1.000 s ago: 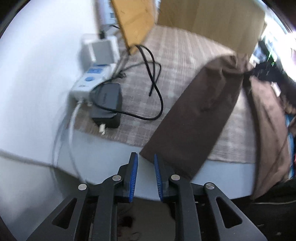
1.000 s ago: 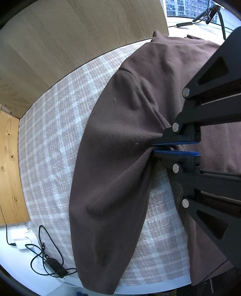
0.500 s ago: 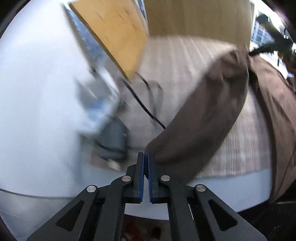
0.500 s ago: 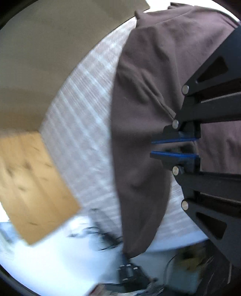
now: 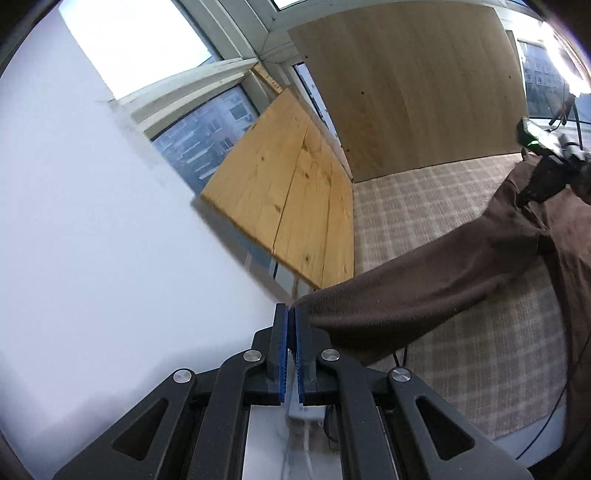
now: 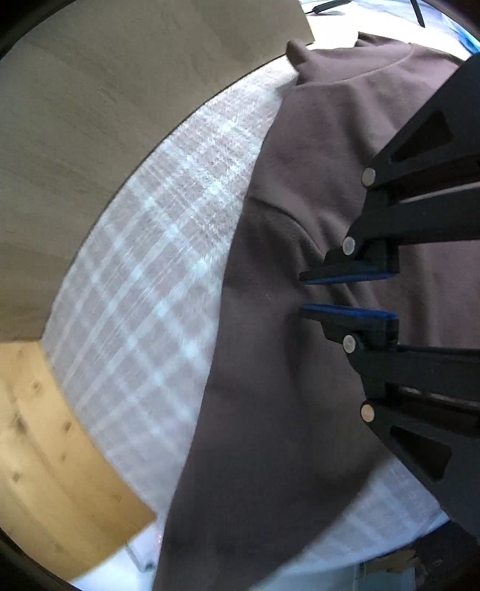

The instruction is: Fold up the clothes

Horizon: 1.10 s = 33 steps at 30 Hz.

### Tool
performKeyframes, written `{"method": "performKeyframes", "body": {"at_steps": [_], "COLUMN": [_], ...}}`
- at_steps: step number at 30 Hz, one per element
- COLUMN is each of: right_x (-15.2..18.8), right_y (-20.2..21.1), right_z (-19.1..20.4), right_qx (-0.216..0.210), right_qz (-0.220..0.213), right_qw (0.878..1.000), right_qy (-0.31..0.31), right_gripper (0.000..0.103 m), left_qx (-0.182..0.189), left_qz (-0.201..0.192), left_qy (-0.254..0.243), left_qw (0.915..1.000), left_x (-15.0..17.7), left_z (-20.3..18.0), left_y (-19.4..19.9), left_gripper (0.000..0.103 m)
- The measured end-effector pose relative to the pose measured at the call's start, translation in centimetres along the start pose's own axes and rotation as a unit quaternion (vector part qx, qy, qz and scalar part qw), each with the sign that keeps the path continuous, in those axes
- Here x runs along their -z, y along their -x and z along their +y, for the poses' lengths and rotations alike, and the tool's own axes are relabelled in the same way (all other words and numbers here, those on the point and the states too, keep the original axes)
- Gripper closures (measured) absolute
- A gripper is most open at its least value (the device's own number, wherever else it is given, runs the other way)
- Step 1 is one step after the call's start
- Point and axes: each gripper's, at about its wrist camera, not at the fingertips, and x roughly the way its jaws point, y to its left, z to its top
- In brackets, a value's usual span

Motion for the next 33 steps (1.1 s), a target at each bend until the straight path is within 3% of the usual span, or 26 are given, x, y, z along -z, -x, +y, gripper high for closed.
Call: {"method": "performKeyframes", "body": {"at_steps": [5,11,16,19,21,24,29,33], "right_x": [4.7,2.3,3.5,4.4,5.2,5.1,4.7,4.4], "right_y": [0.5,-3.0,-2.2,-1.5,-2.1,-0.8,1.7,3.7], "right_z": [3.9,4.6,4.4,4.2,3.4,2.2,0.2,-1.4], "right_qx": [-0.029,-0.048,-0.045,-0.041,-0.022,-0.011,0.003,0.014], "right_qz": [0.035,0.032,0.03,0.03,0.052,0.036,0.002,-0.026], "right_qw": [0.998,0.998,0.998,0.999,0.998,0.999,0.999,0.998], "right_qy": [0.045,0.022,0.011,0.004,-0.001,-0.013,-0.032,-0.047], "right_gripper": [0.093,0.093,0.093,0.093,0.096,0.095,0.093,0.093], "left_qx": [0.015,0.025,0.024,0.045,0.061,0.083,0.122,0.143], "left_qz": [-0.02,-0.055,-0.072,-0.075,-0.079,-0.095,-0.111,-0.107], "left_qy": [0.023,0.013,-0.014,-0.001,0.008,0.006,0.001,-0.016], "left_qw": [0.9994,0.9981,0.997,0.9962,0.9949,0.9919,0.9864,0.9838], "left_x": [-2.1,-6.1,-7.3,-6.8,-6.4,-5.6,-2.6,0.9], "left_z": [1.9,2.4,1.0,1.4,1.5,0.5,-4.3,-10.8], "left_y": [0.2,1.2,1.6,2.3,2.9,5.1,10.5,14.9], "left_gripper": [0.1,0.1,0.1,0.1,0.1,0.1,0.1,0.1]}}
